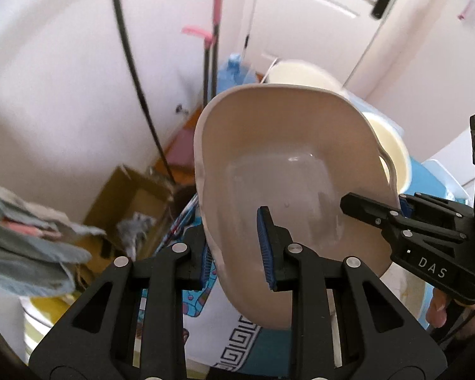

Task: Organize plates and bowls
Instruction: 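Carry the beige bowl with the right gripper onto the tablecloth and release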

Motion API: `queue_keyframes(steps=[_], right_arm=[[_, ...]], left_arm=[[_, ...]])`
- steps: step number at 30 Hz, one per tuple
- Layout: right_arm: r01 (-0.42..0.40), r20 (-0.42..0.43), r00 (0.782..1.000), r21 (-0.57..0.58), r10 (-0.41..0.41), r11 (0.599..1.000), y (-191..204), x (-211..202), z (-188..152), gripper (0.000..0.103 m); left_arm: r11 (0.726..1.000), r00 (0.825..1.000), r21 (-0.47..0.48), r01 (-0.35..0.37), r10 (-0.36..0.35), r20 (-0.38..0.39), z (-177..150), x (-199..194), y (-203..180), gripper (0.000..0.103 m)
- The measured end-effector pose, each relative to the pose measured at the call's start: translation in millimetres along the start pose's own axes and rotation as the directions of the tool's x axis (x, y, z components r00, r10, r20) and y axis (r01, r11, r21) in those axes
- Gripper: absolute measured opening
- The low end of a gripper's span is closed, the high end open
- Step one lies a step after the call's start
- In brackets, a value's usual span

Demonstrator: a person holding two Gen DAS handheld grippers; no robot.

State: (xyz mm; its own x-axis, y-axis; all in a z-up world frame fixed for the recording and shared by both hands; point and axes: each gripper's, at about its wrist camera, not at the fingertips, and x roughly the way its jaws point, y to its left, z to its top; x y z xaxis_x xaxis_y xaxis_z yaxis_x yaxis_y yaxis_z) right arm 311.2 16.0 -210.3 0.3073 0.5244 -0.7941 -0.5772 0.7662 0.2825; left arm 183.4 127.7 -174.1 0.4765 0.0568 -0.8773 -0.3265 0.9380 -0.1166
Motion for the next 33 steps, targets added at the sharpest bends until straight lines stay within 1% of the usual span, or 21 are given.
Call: queue_keyframes(steps=[4, 7, 9, 13, 14, 16, 17, 18, 20, 23, 26, 27, 30, 32, 33], right_arm=[[0.024, 0.093, 0.995, 0.032, -0.027, 0.999, -7.6, -55.3, -13.4, 0.019], [0.048, 0.143, 0.988, 0.091, -0.061, 0.995, -25.7, -99.7, -34.3, 0.019], [0.082, 0.171, 0.98, 0.135, -0.105, 0.987, -40.4, -132.7, -54.3, 0.019], [0.155, 0.208, 0.957, 0.216, -0.2, 0.964, -71.1, -188.5, -102.6, 0.019], [0.17, 0.208, 0.953, 0.235, -0.22, 0.957, -77.3, -198.0, -113.6, 0.019], [0.207, 0.206, 0.94, 0.289, -0.272, 0.935, -93.6, -219.0, -146.4, 0.019], [0.22, 0.201, 0.936, 0.309, -0.29, 0.925, -98.8, -225.5, -157.4, 0.019], [0.237, 0.192, 0.93, 0.339, -0.314, 0.91, -111.0, -236.2, -176.1, 0.019], [0.26, 0.176, 0.921, 0.385, -0.347, 0.886, -129.4, -249.2, -205.4, 0.019], [0.288, 0.136, 0.915, 0.437, -0.379, 0.852, -154.0, -253.6, -241.1, 0.019], [0.304, 0.098, 0.915, 0.472, -0.392, 0.827, -176.3, -242.7, -266.5, 0.019], [0.306, 0.087, 0.916, 0.479, -0.392, 0.823, -187.9, -244.3, -277.1, 0.019], [0.306, 0.074, 0.917, 0.503, -0.392, 0.809, -204.9, -235.6, -294.4, 0.019], [0.298, 0.076, 0.918, 0.516, -0.39, 0.803, -201.9, -232.3, -301.5, 0.019], [0.293, 0.079, 0.919, 0.519, -0.386, 0.803, -206.5, -229.6, -301.3, 0.019]], left_arm=[[0.997, 0.998, 0.077, 0.014, -0.019, 0.061, 1.3, -33.1, -35.2, 0.023], [0.99, 0.995, 0.13, 0.053, -0.063, 0.073, -4.3, -52.6, -74.3, 0.023], [0.98, 0.992, 0.175, 0.091, -0.105, 0.076, -13.4, -62.8, -105.4, 0.023], [0.949, 0.979, 0.26, 0.177, -0.197, 0.05, -37.3, -71.3, -172.0, 0.023], [0.939, 0.975, 0.28, 0.201, -0.22, 0.038, -43.8, -72.3, -189.9, 0.023], [0.92, 0.966, 0.31, 0.242, -0.258, 0.012, -57.9, -70.7, -216.0, 0.023], [0.908, 0.961, 0.325, 0.263, -0.277, -0.005, -65.4, -69.6, -230.6, 0.023], [0.892, 0.953, 0.344, 0.292, -0.3, -0.031, -76.0, -65.7, -248.9, 0.023], [0.87, 0.941, 0.363, 0.335, -0.33, -0.078, -93.5, -56.6, -275.2, 0.023], [0.844, 0.925, 0.379, 0.379, -0.354, -0.137, -114.3, -41.4, -306.7, 0.023], [0.824, 0.922, 0.414, 0.386, -0.342, -0.18, -136.3, -18.0, -332.9, 0.023], [0.821, 0.923, 0.421, 0.386, -0.337, -0.188, -140.6, -12.2, -337.3, 0.023], [0.813, 0.921, 0.435, 0.388, -0.321, -0.222, -154.7, 6.4, -349.4, 0.023], [0.81, 0.921, 0.441, 0.386, -0.311, -0.234, -161.0, 13.6, -354.2, 0.023], [0.809, 0.922, 0.446, 0.383, -0.305, -0.239, -163.9, 16.9, -356.5, 0.023]])
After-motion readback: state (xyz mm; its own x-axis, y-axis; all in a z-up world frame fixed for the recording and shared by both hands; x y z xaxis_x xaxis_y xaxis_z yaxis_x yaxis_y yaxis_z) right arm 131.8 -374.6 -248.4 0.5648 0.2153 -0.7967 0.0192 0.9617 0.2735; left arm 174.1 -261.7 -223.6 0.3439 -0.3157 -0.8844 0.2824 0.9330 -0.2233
